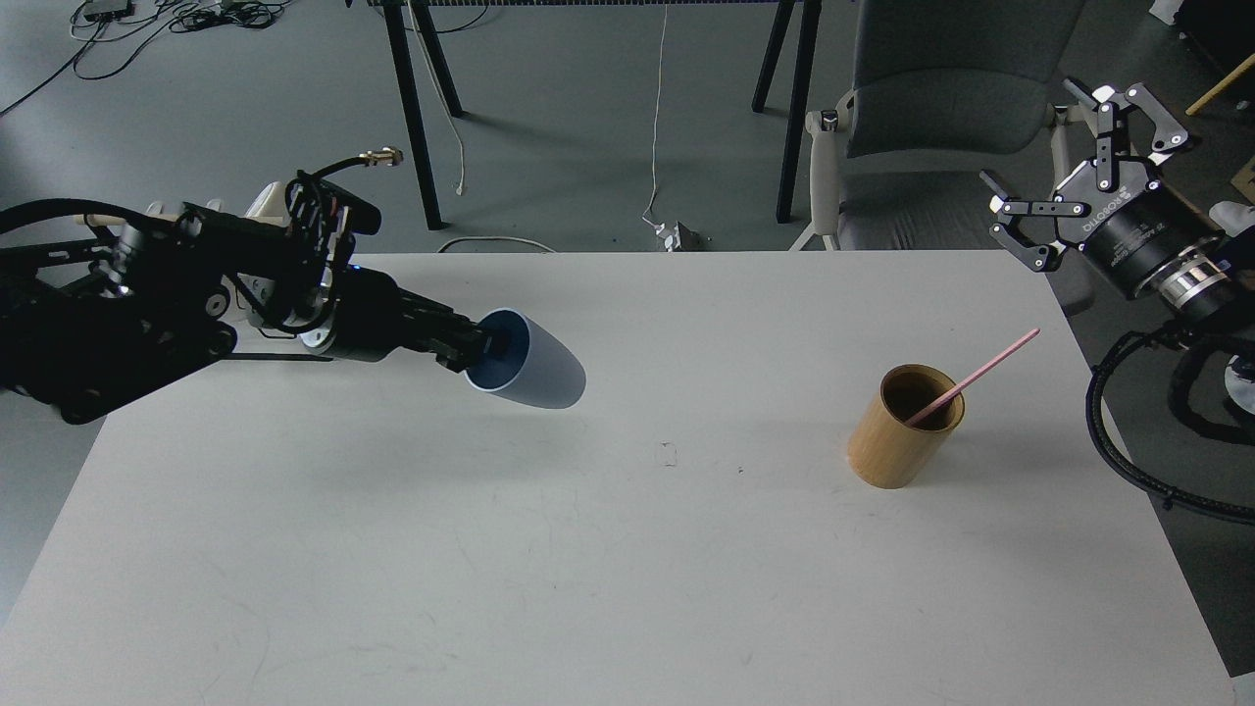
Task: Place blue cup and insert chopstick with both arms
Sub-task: 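Carry the blue cup toward the table center and set it down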
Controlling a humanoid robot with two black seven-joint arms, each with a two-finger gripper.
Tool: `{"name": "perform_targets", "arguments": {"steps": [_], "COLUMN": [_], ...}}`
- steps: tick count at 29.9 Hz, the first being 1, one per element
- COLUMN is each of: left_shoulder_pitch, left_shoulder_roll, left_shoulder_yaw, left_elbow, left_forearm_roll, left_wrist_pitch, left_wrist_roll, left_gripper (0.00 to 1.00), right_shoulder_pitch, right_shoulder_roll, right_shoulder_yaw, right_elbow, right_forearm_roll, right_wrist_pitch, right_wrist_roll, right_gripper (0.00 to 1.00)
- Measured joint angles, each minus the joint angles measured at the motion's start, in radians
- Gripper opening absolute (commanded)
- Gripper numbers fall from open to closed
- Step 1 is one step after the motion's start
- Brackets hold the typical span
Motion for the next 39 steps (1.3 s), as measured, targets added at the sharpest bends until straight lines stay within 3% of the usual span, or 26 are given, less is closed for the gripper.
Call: {"name": "perform_targets", "arguments": {"steps": [5,9,18,39], "left_shoulder_pitch": [-0.106,-0.154,-0.187,-0.183], "left_shoulder_roll": [-0.272,-0.394,-0.411,-0.412], "left_shoulder_yaw": [0.194,0.314,0.45,0.432], "left_elbow": [0.126,0.221,0.335,0.26], "left_forearm_roll": [0.002,0.001,0.0,-0.012], "left_wrist_pitch": [-0.021,-0.022,-0.022,-0.022], "left_wrist_roll": [0.0,0.0,0.0,0.0], "left_gripper": [0.04,0.04,0.05,0.07], "right_shoulder_pitch": [0.001,-0.005,-0.008,-0.007], "right_shoulder_roll": [0.005,0.008,0.031,0.042], "right_shoulder_yaw": [0.012,0.013,0.014,0.012], "right_elbow": [-0.034,-0.04,-0.064,-0.091], "right_forearm_roll": [0.0,0.0,0.0,0.0], "right_wrist_pitch": [0.0,0.0,0.0,0.0], "right_wrist_roll": [0.0,0.0,0.0,0.0], "right_gripper": [0.99,0.99,0.99,0.99]}}
